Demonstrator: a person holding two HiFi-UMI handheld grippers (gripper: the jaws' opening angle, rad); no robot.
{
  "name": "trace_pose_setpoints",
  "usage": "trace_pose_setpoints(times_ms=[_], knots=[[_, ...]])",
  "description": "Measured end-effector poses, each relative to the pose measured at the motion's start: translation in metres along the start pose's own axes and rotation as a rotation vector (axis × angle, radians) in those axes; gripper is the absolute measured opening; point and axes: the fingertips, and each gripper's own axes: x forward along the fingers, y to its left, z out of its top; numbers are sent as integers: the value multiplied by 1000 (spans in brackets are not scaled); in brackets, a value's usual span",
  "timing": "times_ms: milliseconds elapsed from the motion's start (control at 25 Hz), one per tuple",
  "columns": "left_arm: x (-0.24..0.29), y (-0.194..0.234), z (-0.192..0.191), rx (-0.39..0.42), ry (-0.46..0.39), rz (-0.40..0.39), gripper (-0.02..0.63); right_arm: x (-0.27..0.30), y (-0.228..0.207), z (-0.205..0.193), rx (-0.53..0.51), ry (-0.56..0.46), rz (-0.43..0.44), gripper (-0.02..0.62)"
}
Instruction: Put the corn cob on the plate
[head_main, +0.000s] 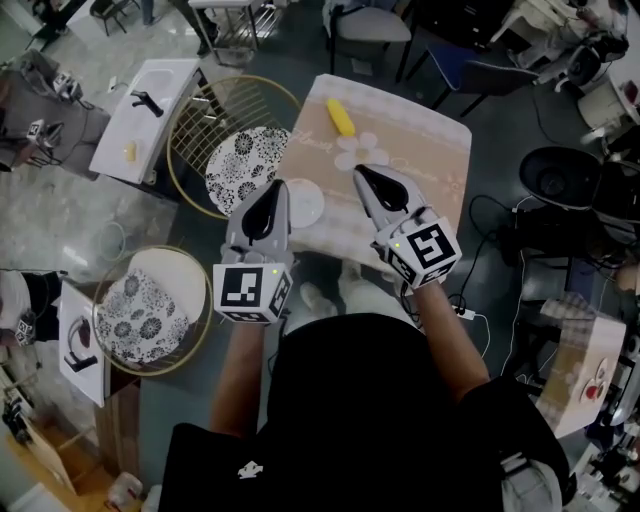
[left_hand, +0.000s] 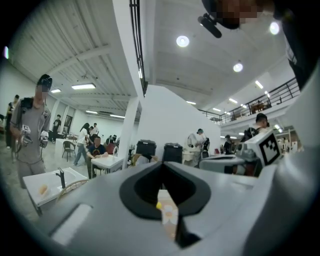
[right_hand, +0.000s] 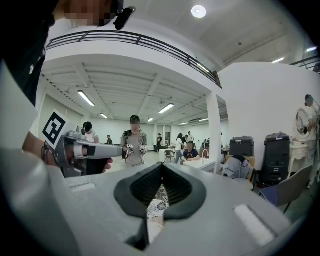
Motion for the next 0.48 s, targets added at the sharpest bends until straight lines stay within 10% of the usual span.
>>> trace_pose_setpoints(times_ms=[480], knots=[[34,7,-29,-23,82,41,9,29,-55,-27,67,28,-2,2]])
